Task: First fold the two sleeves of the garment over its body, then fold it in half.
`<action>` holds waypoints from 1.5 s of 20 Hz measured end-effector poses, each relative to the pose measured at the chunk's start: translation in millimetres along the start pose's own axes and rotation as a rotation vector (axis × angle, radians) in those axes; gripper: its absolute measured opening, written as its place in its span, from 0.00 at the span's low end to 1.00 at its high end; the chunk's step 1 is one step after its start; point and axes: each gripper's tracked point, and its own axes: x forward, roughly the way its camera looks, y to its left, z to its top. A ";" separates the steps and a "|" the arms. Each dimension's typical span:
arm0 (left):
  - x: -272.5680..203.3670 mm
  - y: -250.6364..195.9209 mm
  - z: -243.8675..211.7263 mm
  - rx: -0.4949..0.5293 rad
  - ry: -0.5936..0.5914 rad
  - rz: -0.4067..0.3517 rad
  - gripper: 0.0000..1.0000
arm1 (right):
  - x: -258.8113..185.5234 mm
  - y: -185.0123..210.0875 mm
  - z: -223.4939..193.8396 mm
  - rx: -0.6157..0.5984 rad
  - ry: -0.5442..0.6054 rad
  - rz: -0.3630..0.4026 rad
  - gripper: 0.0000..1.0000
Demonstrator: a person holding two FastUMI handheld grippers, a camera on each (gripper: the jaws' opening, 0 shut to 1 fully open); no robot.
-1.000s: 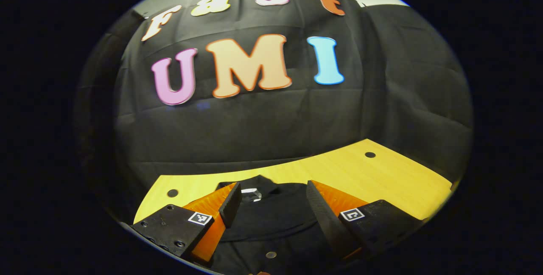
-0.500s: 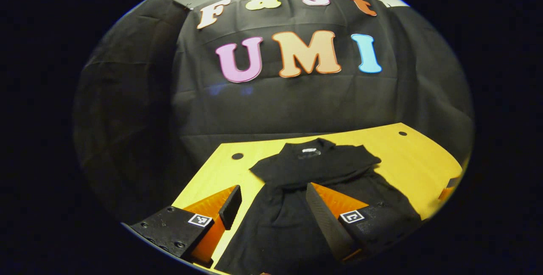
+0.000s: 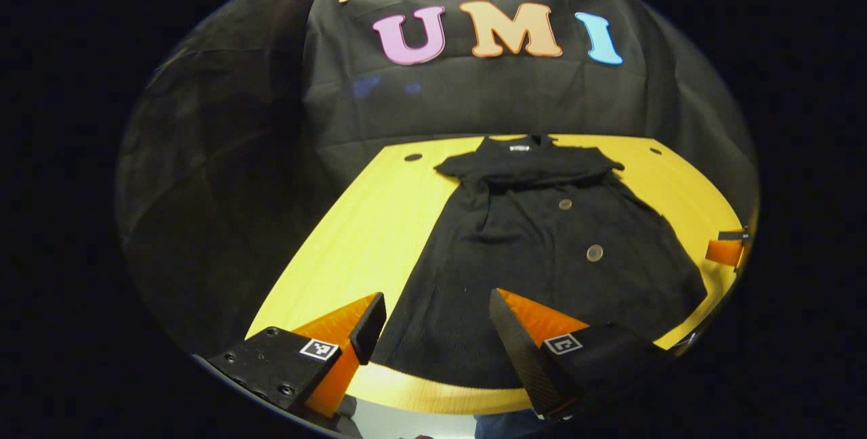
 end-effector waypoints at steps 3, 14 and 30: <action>-0.1 0.2 -26.4 -0.026 0.082 -0.011 0.95 | 4.2 -4.8 -25.4 -0.009 0.065 -0.022 0.98; 4.8 -13.5 -80.9 -0.048 0.228 -0.037 0.96 | 15.8 -18.2 -70.6 -0.120 0.207 -0.085 0.98; 8.1 -36.9 -78.5 -0.070 0.186 -0.151 0.51 | 19.6 4.4 -79.3 -0.204 0.211 0.009 0.44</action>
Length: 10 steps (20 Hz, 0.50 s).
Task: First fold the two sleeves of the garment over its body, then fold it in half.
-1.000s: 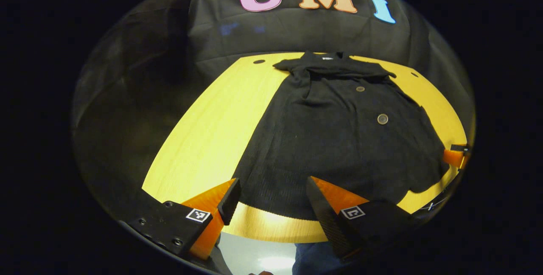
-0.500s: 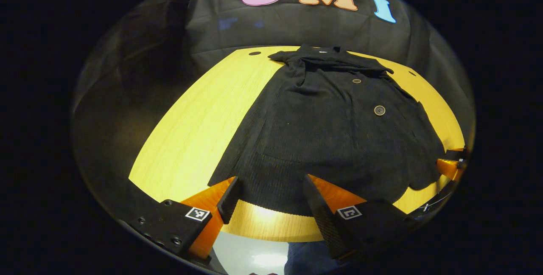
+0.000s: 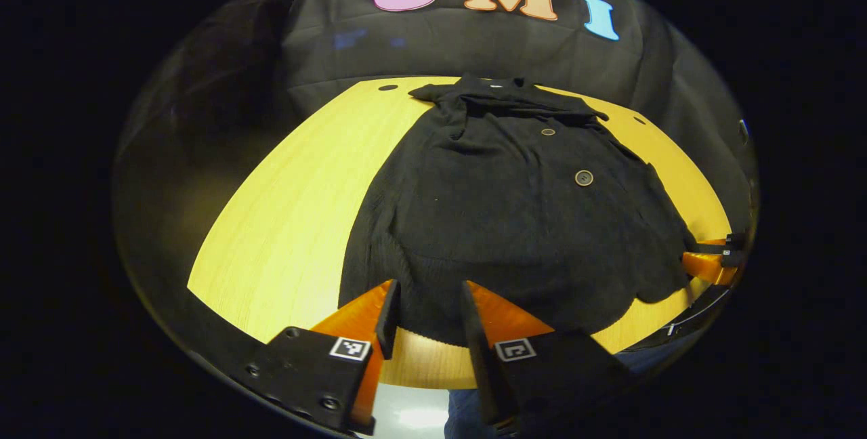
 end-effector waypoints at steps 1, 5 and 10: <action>0.2 -1.8 -0.4 0.002 0.001 -0.008 0.50 | -1.3 1.3 0.0 -0.003 0.001 0.014 0.42; 1.3 -6.9 1.8 -0.010 0.000 -0.021 0.13 | 1.3 7.3 -1.6 0.049 0.010 0.042 0.19; 2.1 -8.6 1.4 0.011 0.007 -0.016 0.00 | 0.5 7.3 -1.2 -0.003 0.015 0.029 0.09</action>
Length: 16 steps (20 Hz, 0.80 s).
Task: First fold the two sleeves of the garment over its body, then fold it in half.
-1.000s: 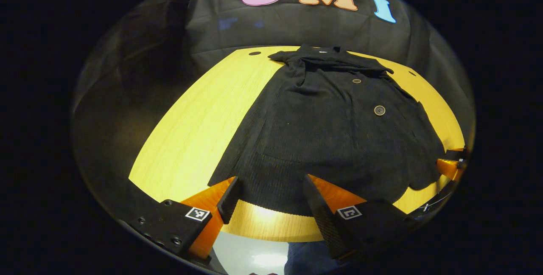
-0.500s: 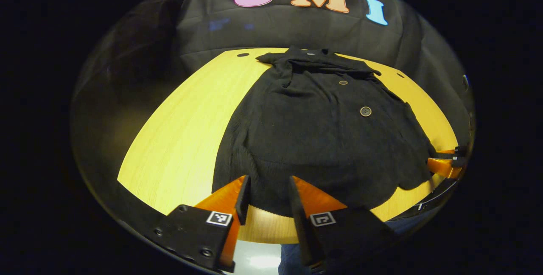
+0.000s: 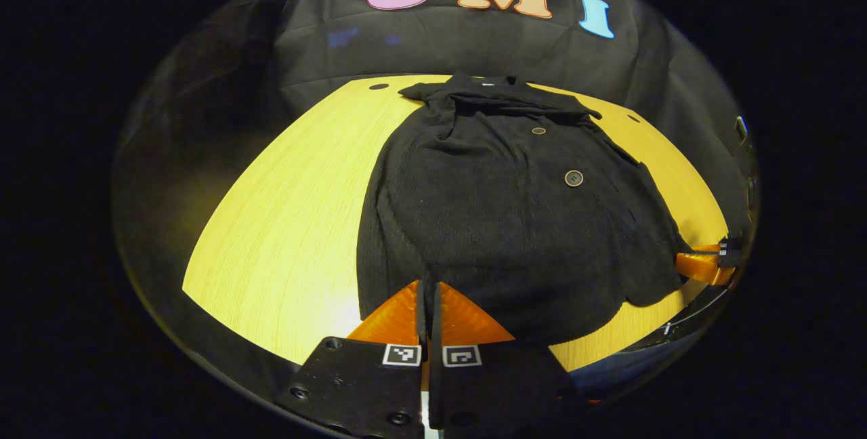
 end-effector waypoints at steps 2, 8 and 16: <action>0.7 -0.6 0.8 0.004 0.003 0.002 0.00 | -3.6 1.2 0.8 0.009 -0.004 0.002 0.04; -3.8 1.5 10.2 -0.003 -0.018 -0.021 0.00 | -4.9 0.3 5.8 0.056 -0.025 -0.015 0.03; -4.4 -7.2 74.7 -0.007 -0.126 -0.098 0.00 | -15.7 4.9 52.1 0.116 -0.120 -0.031 0.03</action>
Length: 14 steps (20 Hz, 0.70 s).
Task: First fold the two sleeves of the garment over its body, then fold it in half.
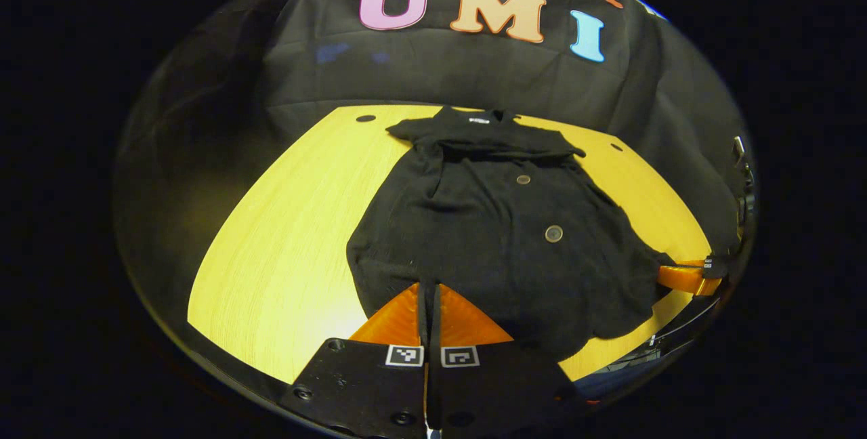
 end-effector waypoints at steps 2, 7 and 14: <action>4.4 -3.5 14.1 0.013 -0.021 -0.020 0.00 | -1.6 4.7 16.9 0.002 -0.032 -0.009 0.03; 8.9 -16.7 54.4 0.012 -0.082 -0.102 0.00 | -3.9 10.4 61.7 -0.002 -0.111 -0.048 0.03; 4.5 -20.4 131.9 0.038 -0.216 -0.153 0.00 | -24.1 10.5 144.1 -0.026 -0.253 -0.090 0.03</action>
